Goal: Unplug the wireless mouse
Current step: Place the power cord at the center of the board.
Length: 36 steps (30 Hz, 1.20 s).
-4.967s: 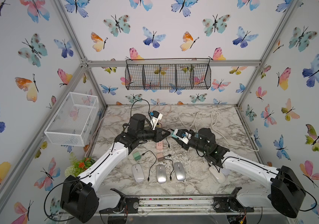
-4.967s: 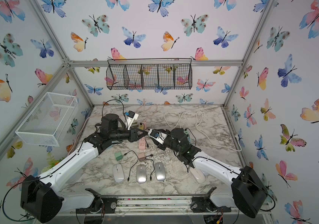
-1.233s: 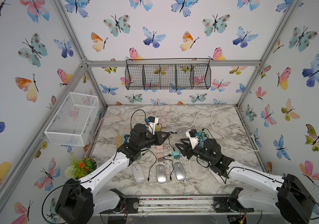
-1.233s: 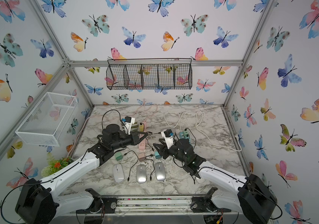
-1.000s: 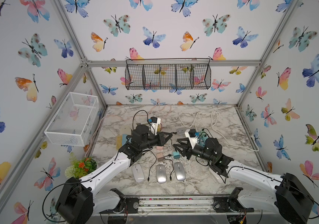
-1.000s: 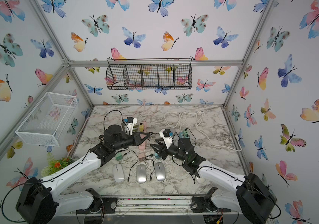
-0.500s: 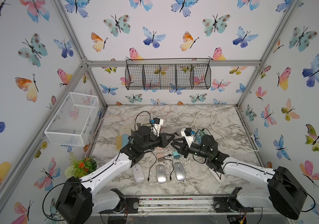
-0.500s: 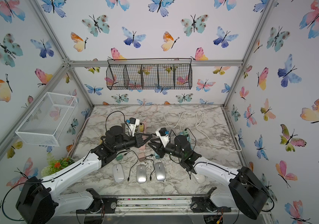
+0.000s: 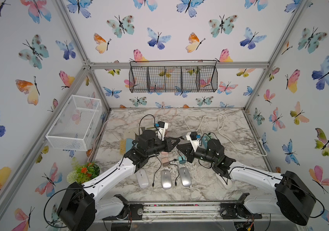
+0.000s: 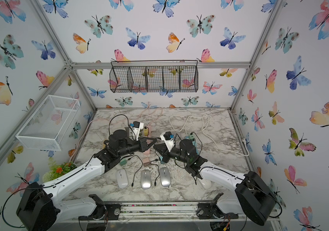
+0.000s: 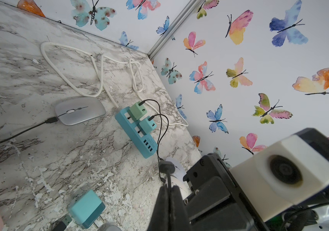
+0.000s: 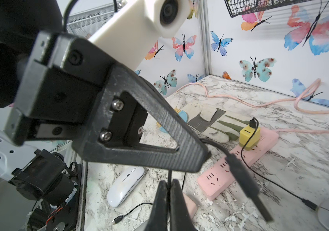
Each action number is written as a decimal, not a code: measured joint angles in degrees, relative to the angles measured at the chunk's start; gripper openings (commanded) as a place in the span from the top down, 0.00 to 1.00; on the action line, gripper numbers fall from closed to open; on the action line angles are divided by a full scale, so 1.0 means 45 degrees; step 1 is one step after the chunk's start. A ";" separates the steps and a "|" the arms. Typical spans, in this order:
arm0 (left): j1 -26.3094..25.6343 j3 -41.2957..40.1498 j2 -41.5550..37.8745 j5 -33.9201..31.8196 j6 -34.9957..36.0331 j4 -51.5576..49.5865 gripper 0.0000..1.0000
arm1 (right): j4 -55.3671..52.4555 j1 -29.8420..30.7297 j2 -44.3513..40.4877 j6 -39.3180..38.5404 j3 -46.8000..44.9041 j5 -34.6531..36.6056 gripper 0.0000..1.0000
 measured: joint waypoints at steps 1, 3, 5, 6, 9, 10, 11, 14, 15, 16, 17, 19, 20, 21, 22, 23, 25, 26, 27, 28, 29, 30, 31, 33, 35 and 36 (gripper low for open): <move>-0.0005 0.0000 -0.0015 -0.0039 -0.0010 -0.0005 0.56 | -0.0073 0.0000 0.0000 -0.0015 0.0019 0.0073 0.99; -0.0005 0.0000 -0.0068 -0.0238 0.0092 -0.0121 0.38 | -0.0500 0.0000 0.0000 -0.0102 0.0131 0.0321 0.99; 0.0000 0.0000 -0.0204 -0.0583 0.0238 -0.0355 0.23 | -0.1326 0.0000 0.0000 -0.0267 0.0393 0.0661 0.99; 0.0000 0.0000 -0.0335 -0.0831 0.0325 -0.0602 0.14 | -0.1894 0.0000 0.0000 -0.0374 0.0602 0.0884 0.99; 0.0015 0.0044 -0.0748 -0.1549 0.0724 -0.1253 0.01 | -0.3764 0.0000 -0.0015 -0.0777 0.1277 0.1705 0.99; 0.0029 0.0073 -0.0889 -0.1812 0.0874 -0.1477 0.02 | -0.4425 0.0000 -0.0024 -0.0913 0.1452 0.2030 0.99; 0.0034 0.0097 -0.0971 -0.2025 0.0962 -0.1637 0.02 | -0.4930 0.0000 -0.0044 -0.1001 0.1559 0.2322 0.99; 0.0039 0.0160 -0.1107 -0.2866 0.1321 -0.2176 0.02 | -0.6800 0.0000 -0.0141 -0.1098 0.1812 0.3249 0.99; 0.0039 0.0233 -0.1112 -0.3157 0.1409 -0.2472 0.02 | -0.7529 0.0000 -0.0141 -0.1098 0.1962 0.3541 0.99; 0.0039 0.0301 -0.1107 -0.3512 0.1477 -0.2705 0.02 | -0.8160 0.0000 -0.0121 -0.1098 0.2098 0.3764 0.99; 0.0039 0.0369 -0.1107 -0.3803 0.1525 -0.2929 0.02 | -0.8762 0.0000 -0.0092 -0.1093 0.2234 0.3978 0.99; 0.0039 0.0510 -0.1107 -0.4469 0.1574 -0.3279 0.02 | -0.9918 0.0000 0.0083 -0.1005 0.2550 0.4352 0.99; 0.0039 0.0549 -0.1107 -0.4741 0.1574 -0.3385 0.02 | -1.0258 0.0000 0.0204 -0.0991 0.2642 0.4478 0.99; 0.0039 0.0573 -0.1107 -0.5090 0.1559 -0.3492 0.02 | -1.0627 0.0000 0.0379 -0.0962 0.2715 0.4609 0.99; 0.0039 0.0573 -0.1107 -0.5387 0.1520 -0.3570 0.02 | -1.0909 0.0000 0.0578 -0.0942 0.2739 0.4702 0.99; 0.0044 0.0568 -0.1107 -0.5693 0.1423 -0.3662 0.02 | -1.1108 0.0000 0.0758 -0.0928 0.2744 0.4770 0.99; 0.0097 0.0505 -0.1127 -0.6227 0.1151 -0.3740 0.02 | -1.1419 0.0000 0.1224 -0.0899 0.2744 0.4823 0.99; 0.0097 0.0427 -0.1156 -0.6455 0.0991 -0.3740 0.02 | -1.1453 0.0000 0.1409 -0.0899 0.2744 0.4823 0.99; 0.0102 0.0316 -0.1214 -0.6615 0.0860 -0.3701 0.02 | -1.1482 0.0000 0.1617 -0.0903 0.2744 0.4818 0.99; 0.0121 0.0219 -0.1268 -0.6766 0.0719 -0.3706 0.02 | -1.1487 0.0000 0.1792 -0.0908 0.2744 0.4823 0.99; 0.0121 0.0029 -0.1409 -0.6892 0.0597 -0.3696 0.02 | -1.1487 0.0000 0.1987 -0.0918 0.2749 0.4823 0.99; 0.0126 -0.0155 -0.1579 -0.7043 0.0432 -0.3696 0.02 | -1.1487 0.0000 0.2195 -0.0933 0.2764 0.4823 0.99; 0.0146 -0.0311 -0.1715 -0.7116 0.0340 -0.3687 0.02 | -1.1487 0.0000 0.2365 -0.0957 0.2764 0.4818 0.99; 0.0185 -0.0617 -0.2021 -0.7354 0.0155 -0.3662 0.02 | -1.1531 0.0000 0.2739 -0.0967 0.2764 0.4731 0.99; 0.0189 -0.0777 -0.2195 -0.7499 0.0078 -0.3667 0.02 | -1.1618 0.0000 0.2973 -0.0957 0.2759 0.4522 0.99; 0.0194 -0.0816 -0.2259 -0.7587 0.0078 -0.3662 0.01 | -1.1662 0.0000 0.3016 -0.0947 0.2754 0.4391 0.99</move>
